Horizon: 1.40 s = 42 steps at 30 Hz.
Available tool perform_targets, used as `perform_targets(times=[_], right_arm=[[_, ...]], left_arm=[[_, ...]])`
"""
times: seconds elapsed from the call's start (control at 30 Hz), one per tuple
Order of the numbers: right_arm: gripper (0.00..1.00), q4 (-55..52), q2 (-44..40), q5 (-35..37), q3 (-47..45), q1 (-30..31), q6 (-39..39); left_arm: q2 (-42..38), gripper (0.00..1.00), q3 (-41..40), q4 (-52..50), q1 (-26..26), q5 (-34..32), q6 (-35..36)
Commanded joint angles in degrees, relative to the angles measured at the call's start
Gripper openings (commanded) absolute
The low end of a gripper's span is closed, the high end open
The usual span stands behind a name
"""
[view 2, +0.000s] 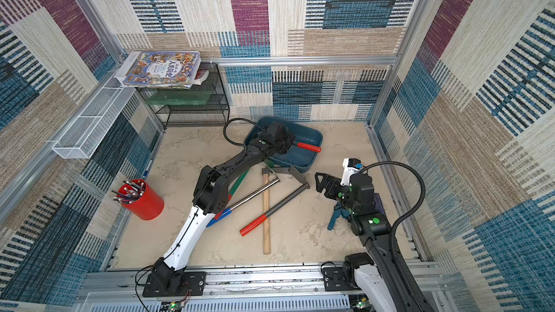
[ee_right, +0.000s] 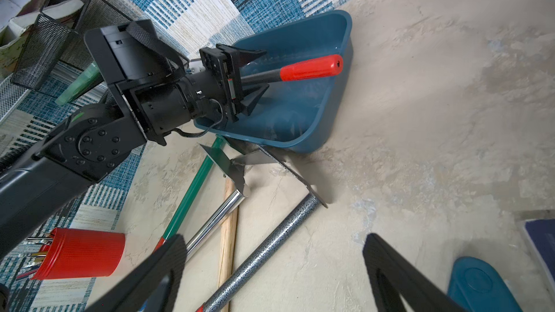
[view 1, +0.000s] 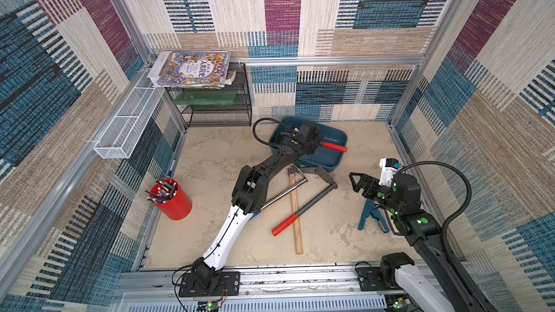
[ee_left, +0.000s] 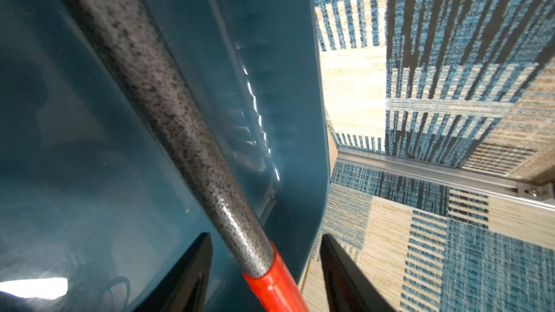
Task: Put the small hoe into the storage box
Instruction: Place the hoe in the storage box.
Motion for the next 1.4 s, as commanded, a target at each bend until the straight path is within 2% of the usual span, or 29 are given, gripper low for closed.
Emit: perform_targets(times=[0.0, 0.67, 0.9, 1.07, 1.17, 1.37], right_arm=[[0.96, 2.3, 0.2, -1.4, 0.7, 0.3, -0.8], [0.96, 6.3, 4.4, -12.1, 0.1, 1.3, -6.5], [0.96, 6.2, 5.8, -14.4, 0.1, 1.3, -7.1], [0.96, 5.8, 7.2, -17.1, 0.7, 1.4, -7.8], [0.96, 5.6, 7.9, -18.5, 1.0, 1.4, -8.0], [0.96, 5.9, 7.9, -20.4, 0.9, 2.1, -7.5]], left_arm=[[-1.9, 0.61, -1.6, 1.4, 0.3, 5.6, 4.6], [-14.5, 0.5, -12.3, -3.4, 2.8, 29.2, 30.4], [-21.0, 0.48, -18.3, -8.4, 2.8, 31.2, 40.7], [-25.8, 0.47, -22.5, -15.7, 2.8, 29.8, 47.5], [-26.2, 0.47, -21.3, -22.6, 2.7, 31.1, 53.4], [-34.8, 0.53, -34.0, -19.4, 2.1, 26.5, 59.5]])
